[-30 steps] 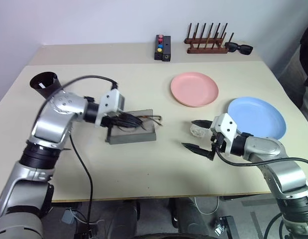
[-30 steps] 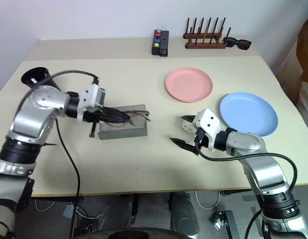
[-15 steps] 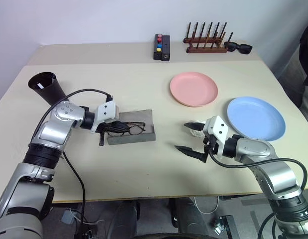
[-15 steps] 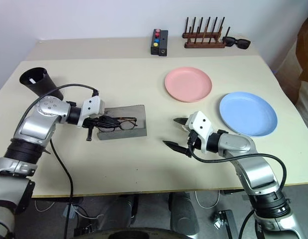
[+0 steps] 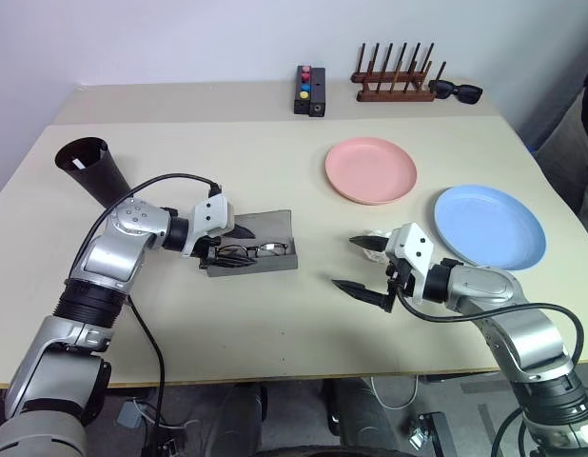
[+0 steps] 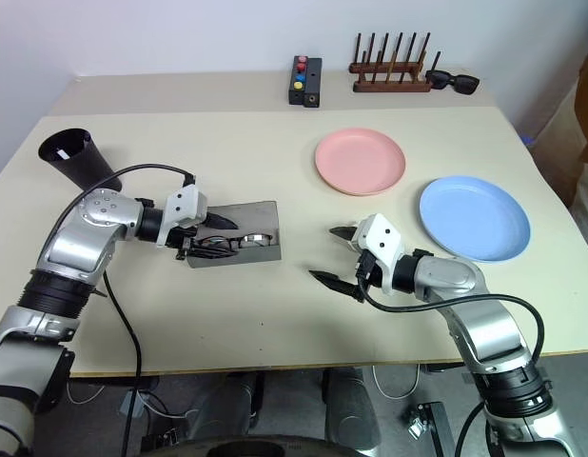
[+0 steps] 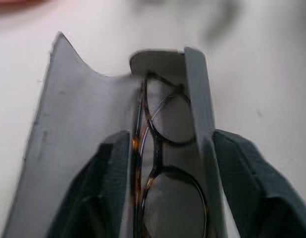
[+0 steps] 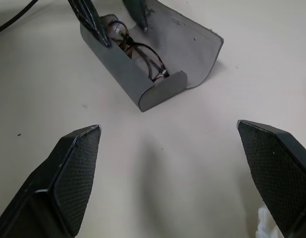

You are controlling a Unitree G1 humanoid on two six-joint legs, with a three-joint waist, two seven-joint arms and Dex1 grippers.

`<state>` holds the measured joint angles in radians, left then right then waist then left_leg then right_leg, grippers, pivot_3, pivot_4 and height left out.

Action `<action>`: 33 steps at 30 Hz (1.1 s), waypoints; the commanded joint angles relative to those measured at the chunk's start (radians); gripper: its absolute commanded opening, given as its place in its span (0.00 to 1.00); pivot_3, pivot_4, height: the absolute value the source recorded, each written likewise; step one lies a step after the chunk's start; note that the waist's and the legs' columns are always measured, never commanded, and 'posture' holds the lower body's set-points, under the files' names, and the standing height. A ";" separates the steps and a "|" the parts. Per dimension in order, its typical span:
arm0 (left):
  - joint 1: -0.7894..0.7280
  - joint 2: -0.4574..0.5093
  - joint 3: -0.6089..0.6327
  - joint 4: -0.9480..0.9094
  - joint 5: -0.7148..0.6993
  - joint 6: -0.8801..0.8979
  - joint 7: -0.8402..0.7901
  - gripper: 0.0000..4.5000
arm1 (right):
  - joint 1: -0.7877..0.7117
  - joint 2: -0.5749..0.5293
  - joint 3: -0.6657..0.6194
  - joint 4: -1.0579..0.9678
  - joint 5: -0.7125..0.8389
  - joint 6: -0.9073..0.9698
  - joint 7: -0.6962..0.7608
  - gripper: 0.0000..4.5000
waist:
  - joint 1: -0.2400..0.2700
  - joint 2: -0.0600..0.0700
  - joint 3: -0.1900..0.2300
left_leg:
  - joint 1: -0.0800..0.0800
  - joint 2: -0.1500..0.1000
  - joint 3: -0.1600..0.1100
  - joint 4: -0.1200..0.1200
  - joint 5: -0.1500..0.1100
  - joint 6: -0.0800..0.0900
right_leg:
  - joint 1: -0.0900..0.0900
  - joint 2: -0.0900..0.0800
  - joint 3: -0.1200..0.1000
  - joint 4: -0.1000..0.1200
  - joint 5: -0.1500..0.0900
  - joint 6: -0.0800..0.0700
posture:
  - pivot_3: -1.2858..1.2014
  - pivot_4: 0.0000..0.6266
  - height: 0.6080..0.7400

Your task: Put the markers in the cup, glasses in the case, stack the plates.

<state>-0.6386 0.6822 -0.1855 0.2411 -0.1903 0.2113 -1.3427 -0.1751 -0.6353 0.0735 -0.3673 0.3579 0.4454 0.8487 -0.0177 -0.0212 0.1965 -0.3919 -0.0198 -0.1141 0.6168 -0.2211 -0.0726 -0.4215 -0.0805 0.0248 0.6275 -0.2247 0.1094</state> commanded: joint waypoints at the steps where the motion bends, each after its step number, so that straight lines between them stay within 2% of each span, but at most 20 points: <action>1: -0.058 0.005 0.092 -0.038 -0.070 0.026 0.024 0.53 | -0.010 0.013 0.007 -0.027 0.007 -0.008 -0.002 1.00 | 0.000 0.000 0.000 | 0.000 0.000 0.000 0.000 0.000 0.000 | 0.000 0.000 0.000 0.000 0.000 0.000 | 0.52 0.24 1.00; 4: -0.086 0.004 0.135 -0.015 -0.085 0.015 0.060 0.53 | -0.014 0.018 0.009 -0.029 0.007 -0.005 -0.005 1.00 | 0.000 0.000 0.000 | 0.000 0.000 0.000 0.000 0.000 0.000 | 0.000 0.000 0.000 0.000 0.000 0.000 | 0.52 0.24 1.00; 5: -0.104 0.004 0.152 0.011 -0.077 0.007 0.091 0.48 | -0.016 0.019 0.011 -0.029 0.007 -0.004 -0.005 1.00 | 0.000 0.000 0.000 | 0.000 0.000 0.000 0.000 0.000 0.000 | 0.000 0.000 0.000 0.000 0.000 0.000 | 0.52 0.24 1.00; 7: -0.126 0.017 0.162 0.077 -0.021 -0.058 0.154 0.34 | -0.020 0.022 0.013 -0.029 0.006 -0.005 -0.006 1.00 | -0.001 0.000 0.000 | 0.000 0.000 0.000 0.000 0.000 0.000 | 0.000 0.000 0.000 0.000 0.001 0.001 | 0.52 0.24 1.00; 10: -0.136 0.019 0.121 0.176 0.099 -0.181 0.263 0.01 | -0.025 0.027 0.019 -0.030 0.006 -0.005 -0.007 1.00 | -0.002 0.000 0.000 | 0.001 0.000 0.000 0.000 0.000 0.000 | 0.000 0.000 0.000 0.000 0.002 0.003 | 0.52 0.24 1.00; 13: -0.156 -0.022 0.092 0.269 0.182 -0.256 0.379 0.01 | -0.030 0.034 0.029 -0.033 0.008 -0.005 -0.007 1.00 | 0.001 0.000 0.000 | 0.000 0.000 0.000 0.000 0.000 0.000 | 0.000 0.000 0.000 0.000 0.002 0.003 | 0.52 0.24 1.00; 17: -0.185 -0.067 0.057 0.349 0.266 -0.254 0.488 0.01 | -0.034 0.042 0.039 -0.035 0.007 -0.004 -0.010 1.00 | 0.006 -0.001 0.000 | -0.001 -0.001 0.000 0.001 0.000 0.000 | 0.000 0.000 0.000 0.000 0.002 0.003 | 0.52 0.24 1.00; 24: -0.086 -0.028 0.058 0.196 0.153 -0.207 0.253 0.01 | -0.028 0.038 0.029 -0.041 0.010 -0.004 -0.013 1.00 | -0.007 -0.001 0.000 | 0.000 0.000 0.000 0.000 0.000 0.000 | 0.000 0.000 0.000 0.000 0.004 0.001 | 0.52 0.24 1.00; 33: 0.081 0.050 0.088 -0.044 0.023 -0.113 0.106 0.01 | -0.034 0.040 0.031 -0.028 0.009 -0.007 -0.012 1.00 | -0.003 0.000 0.000 | 0.000 0.000 0.000 0.000 0.000 0.000 | 0.000 0.000 0.000 0.001 0.003 0.001 | 0.52 0.24 1.00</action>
<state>-0.5634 0.7170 -0.1209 0.2541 -0.1347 0.0891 -1.2196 -0.1979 -0.5974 0.1135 -0.3696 0.3583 0.4496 0.8333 -0.0206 -0.0216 0.1965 -0.3915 -0.0199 -0.1141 0.6166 -0.2211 -0.0725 -0.4219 -0.0807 0.0250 0.6285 -0.2213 0.1098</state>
